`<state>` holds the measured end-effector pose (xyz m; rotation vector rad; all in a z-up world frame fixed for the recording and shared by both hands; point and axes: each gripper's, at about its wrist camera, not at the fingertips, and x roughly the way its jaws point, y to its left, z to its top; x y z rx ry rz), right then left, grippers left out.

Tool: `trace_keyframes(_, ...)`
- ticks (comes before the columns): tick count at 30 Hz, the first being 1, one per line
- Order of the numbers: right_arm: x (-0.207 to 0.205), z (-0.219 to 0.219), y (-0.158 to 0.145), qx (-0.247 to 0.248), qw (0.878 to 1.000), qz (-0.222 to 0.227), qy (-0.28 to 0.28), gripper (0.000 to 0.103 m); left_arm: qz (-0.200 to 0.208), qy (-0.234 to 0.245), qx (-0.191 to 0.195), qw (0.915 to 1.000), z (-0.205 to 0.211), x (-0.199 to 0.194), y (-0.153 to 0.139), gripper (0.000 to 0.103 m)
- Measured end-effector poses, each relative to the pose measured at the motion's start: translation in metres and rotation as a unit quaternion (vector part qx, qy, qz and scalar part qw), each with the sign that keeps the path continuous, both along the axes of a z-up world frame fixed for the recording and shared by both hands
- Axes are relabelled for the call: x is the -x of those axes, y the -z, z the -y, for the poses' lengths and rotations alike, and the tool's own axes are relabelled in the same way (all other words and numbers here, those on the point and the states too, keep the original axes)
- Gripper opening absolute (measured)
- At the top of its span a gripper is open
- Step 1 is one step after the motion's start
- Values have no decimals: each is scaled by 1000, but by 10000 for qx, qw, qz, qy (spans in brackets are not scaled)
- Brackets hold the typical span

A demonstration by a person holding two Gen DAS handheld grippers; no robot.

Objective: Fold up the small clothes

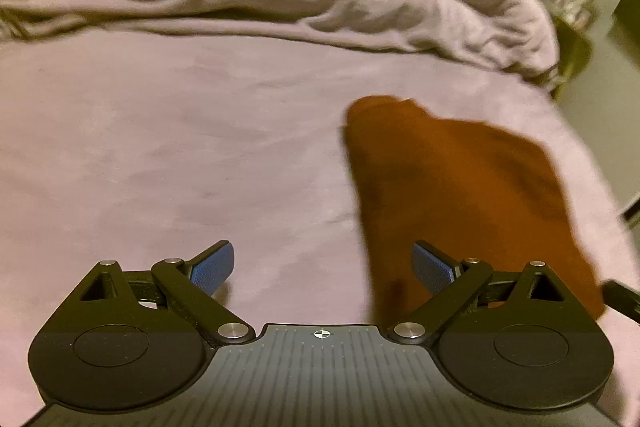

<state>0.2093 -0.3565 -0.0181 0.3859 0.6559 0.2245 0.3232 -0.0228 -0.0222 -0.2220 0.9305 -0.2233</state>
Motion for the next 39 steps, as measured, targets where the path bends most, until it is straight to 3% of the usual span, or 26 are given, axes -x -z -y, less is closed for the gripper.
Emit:
trace_keyframes(3,-23,30,9,-465,9982,-196,333,52,-169,112,733,9971,0,-12,5,98)
trace_keyframes(5,-45,47,26,-1236,9907,-531,195,63,-389,292,1157,9921,6,-23,13,98)
trace_keyframes(6,-53,52,34,-1496,9865,-658,142,63,-454,371,1300,9898,8,-28,18,98)
trace_keyframes(8,-73,58,49,-1852,9787,-883,-9,64,-577,382,1404,9877,15,-38,28,97)
trace_keyframes(10,-87,61,61,-2168,9712,-987,-37,70,-675,371,1564,9847,17,-46,38,89)
trace_keyframes(12,-95,64,68,-2448,9646,-983,-80,73,-802,389,1905,9776,18,-54,47,85)
trace_keyframes(15,-104,67,77,-2795,9552,-964,-156,73,-957,277,2059,9735,20,-63,60,79)
trace_keyframes(21,-114,68,76,-2705,9562,-1094,-216,70,-936,243,2249,9696,21,-66,69,70)
trace_keyframes(26,-106,81,59,-2041,9736,-1024,-72,70,-1040,328,2259,9680,18,-69,67,72)
trace_keyframes(30,-106,92,75,-2336,9647,-1211,16,71,-1031,285,2296,9674,20,-70,70,75)
trace_keyframes(36,-131,67,84,-2525,9596,-1194,-337,72,-976,289,2299,9679,21,-71,71,70)
trace_keyframes(37,-135,60,84,-2389,9632,-1180,-342,71,-964,323,2278,9684,21,-71,71,69)
trace_keyframes(38,-139,53,83,-2179,9681,-1196,-320,59,-960,334,2291,9681,20,-71,71,66)
trace_keyframes(39,-140,47,83,-2022,9715,-1201,-297,40,-966,327,2343,9668,19,-72,72,63)
